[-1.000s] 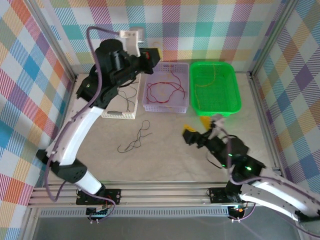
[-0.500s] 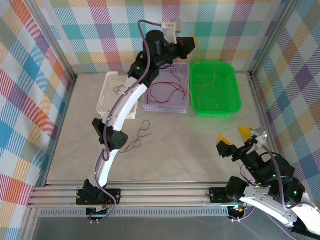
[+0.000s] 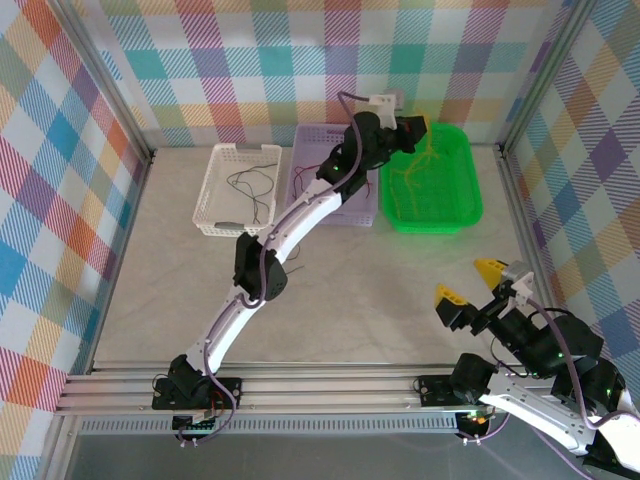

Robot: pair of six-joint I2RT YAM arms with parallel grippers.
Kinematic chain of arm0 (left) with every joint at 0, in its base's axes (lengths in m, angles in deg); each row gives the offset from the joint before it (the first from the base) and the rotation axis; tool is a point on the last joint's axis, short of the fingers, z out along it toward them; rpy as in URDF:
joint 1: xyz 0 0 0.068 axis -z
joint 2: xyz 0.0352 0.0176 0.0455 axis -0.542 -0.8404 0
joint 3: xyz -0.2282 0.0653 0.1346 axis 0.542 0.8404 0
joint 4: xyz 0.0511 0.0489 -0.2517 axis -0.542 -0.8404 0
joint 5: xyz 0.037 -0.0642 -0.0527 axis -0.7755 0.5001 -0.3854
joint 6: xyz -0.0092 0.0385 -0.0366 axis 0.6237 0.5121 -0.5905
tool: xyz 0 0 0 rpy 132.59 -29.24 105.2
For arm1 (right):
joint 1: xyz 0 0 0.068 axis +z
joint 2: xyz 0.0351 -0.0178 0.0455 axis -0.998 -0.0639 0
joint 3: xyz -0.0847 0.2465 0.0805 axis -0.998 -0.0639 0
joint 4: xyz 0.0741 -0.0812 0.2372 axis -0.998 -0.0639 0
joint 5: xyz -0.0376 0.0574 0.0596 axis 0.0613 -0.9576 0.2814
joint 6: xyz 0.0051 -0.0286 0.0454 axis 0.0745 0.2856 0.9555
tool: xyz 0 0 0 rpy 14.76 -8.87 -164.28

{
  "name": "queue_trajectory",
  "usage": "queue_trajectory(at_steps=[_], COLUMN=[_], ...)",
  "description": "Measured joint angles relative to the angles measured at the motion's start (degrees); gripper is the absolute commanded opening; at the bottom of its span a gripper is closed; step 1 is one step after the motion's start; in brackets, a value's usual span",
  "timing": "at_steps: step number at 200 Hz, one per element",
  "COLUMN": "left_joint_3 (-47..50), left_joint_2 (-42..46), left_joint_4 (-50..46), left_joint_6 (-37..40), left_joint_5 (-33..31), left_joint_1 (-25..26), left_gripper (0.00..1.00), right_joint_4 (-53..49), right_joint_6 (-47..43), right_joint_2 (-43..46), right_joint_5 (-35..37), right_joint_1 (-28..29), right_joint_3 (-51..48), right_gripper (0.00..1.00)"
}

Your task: Untangle the cables

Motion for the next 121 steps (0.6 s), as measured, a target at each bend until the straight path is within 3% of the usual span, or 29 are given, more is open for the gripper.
queue_trajectory(at_steps=[75,106,121], left_joint_3=[-0.5,-0.5,-0.5], left_joint_2=[-9.01,-9.92,-9.92], left_joint_4=[0.98,-1.11,-1.51], left_joint_6=[3.06,3.98,4.22], left_joint_5=[-5.01,-5.62,-5.68], left_joint_1=[1.14,1.18,1.18], left_gripper=[0.0,0.24,0.28], right_joint_4=[-0.66,-0.61,-0.61], right_joint_6=[-0.07,-0.04,0.0], right_joint_2=[-2.1,-2.1,-2.1], right_joint_5=[-4.59,-5.25,-5.46], right_joint_1=[0.0,0.0,0.0], right_joint_3=[0.0,0.0,0.0], right_gripper=[1.0,1.0,1.0])
